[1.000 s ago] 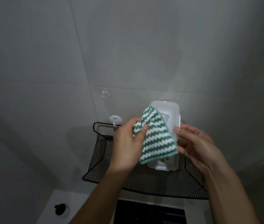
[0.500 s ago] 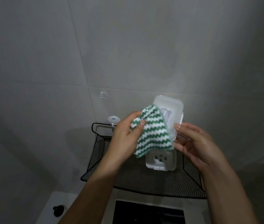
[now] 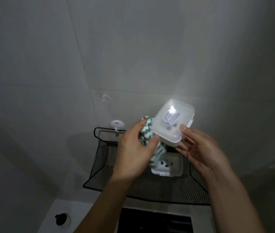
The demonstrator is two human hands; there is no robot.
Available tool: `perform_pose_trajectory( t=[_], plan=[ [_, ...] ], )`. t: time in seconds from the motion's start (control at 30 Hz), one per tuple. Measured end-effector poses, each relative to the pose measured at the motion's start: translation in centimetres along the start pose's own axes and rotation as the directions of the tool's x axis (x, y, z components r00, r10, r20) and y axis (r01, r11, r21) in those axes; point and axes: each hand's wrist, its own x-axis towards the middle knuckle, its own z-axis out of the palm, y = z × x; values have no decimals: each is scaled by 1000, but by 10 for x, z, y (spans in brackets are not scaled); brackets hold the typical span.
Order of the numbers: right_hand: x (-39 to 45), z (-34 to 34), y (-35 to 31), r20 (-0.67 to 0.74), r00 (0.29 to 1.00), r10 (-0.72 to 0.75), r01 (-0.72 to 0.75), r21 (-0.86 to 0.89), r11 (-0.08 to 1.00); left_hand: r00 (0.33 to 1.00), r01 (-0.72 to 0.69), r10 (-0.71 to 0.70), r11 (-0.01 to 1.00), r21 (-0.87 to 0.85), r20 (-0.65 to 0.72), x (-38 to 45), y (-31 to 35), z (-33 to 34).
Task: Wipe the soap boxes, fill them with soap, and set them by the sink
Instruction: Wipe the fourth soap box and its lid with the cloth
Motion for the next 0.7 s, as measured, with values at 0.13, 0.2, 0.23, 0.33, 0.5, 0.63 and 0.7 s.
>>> perform_pose_trajectory(
  t=[0.13, 0.2, 0.23, 0.33, 0.5, 0.63, 0.7],
  plan=[
    [0, -2, 0, -26, 999, -41, 42, 26, 999, 999, -52, 52, 997, 52, -12, -14, 0, 4],
    [0, 2, 3, -31, 998, -59, 59, 4, 998, 984, -114, 136, 978, 175, -119, -20, 1, 5],
    [1, 4, 6, -30, 997, -69, 69, -3, 998, 970, -161, 194, 965, 206, -148, -23, 3, 8],
    [1, 11, 7, -19, 997, -74, 73, -32, 997, 942, -279, 308, 939, 199, -132, -33, 10, 22],
    [0, 11, 6, -5, 997, -76, 76, -69, 995, 914, -358, 384, 915, 185, -134, -37, 9, 35],
    [0, 9, 3, 29, 994, -104, 107, -102, 989, 930, -324, 335, 941, 91, -149, -32, 3, 28],
    [1, 4, 1, 32, 993, -110, 112, -91, 990, 948, -258, 262, 965, 43, -182, -25, -3, 18]
  ],
)
